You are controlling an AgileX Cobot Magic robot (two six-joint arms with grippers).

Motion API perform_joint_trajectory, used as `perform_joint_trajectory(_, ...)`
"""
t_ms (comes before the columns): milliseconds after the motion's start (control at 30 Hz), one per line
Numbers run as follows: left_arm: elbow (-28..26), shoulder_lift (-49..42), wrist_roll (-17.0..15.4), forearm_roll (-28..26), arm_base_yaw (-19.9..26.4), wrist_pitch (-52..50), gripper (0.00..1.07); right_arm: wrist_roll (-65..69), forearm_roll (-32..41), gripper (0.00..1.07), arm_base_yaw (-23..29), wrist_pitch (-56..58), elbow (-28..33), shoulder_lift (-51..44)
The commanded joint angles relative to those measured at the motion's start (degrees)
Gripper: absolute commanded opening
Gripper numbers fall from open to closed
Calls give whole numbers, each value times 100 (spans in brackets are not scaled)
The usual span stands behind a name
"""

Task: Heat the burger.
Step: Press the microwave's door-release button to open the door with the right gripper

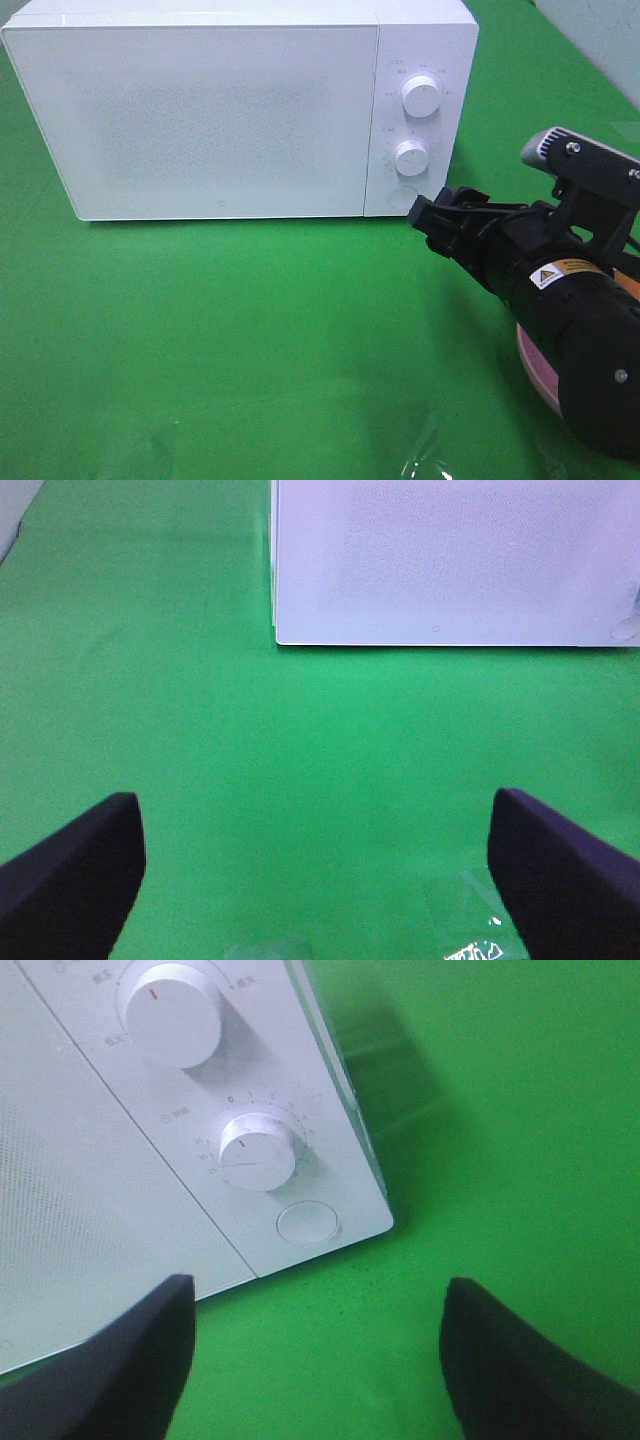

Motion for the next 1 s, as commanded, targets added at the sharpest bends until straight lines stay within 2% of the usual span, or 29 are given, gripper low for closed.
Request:
perform_joint_trajectory(33, 17, -69, -17, -63, 17, -57, 85, 1238, -11, 57, 23, 258, 11, 0)
perform_joint_trajectory(133, 17, -69, -17, -63, 17, -57, 85, 1725, -11, 52, 23, 315, 11, 0)
perform_joint_trajectory(200, 17, -69, -17, -63, 17, -57, 85, 2538, -17, 42, 23, 378, 11, 0)
perform_joint_trajectory(233, 17, -69, -17, -63, 17, -57, 85, 2538, -17, 42, 23, 378, 11, 0)
perform_joint_trajectory(267, 17, -69, -17, -63, 17, -57, 85, 3105, -74, 34, 23, 378, 11, 0)
perform_joint_trajectory(367, 17, -69, -17, -63, 17, -57, 85, 3598, -166, 30, 23, 378, 11, 0)
perform_joint_trajectory(433, 17, -69, -17, -63, 17, -57, 85, 4343, -315, 17, 23, 384, 11, 0)
perform_joint_trajectory(467, 17, -69, -17, -63, 17, -57, 85, 4343, -315, 17, 23, 384, 11, 0)
perform_joint_trajectory(567, 17, -69, -17, -63, 17, -57, 85, 5059, -493, 8, 23, 384, 11, 0)
perform_joint_trajectory(733, 17, -69, -17, -63, 17, -57, 85, 5667, -647, 0, 23, 384, 11, 0)
perform_joint_trajectory(1000, 17, -69, -17, -63, 17, -57, 85, 5924, -745, 0, -11, 453, 6, 0)
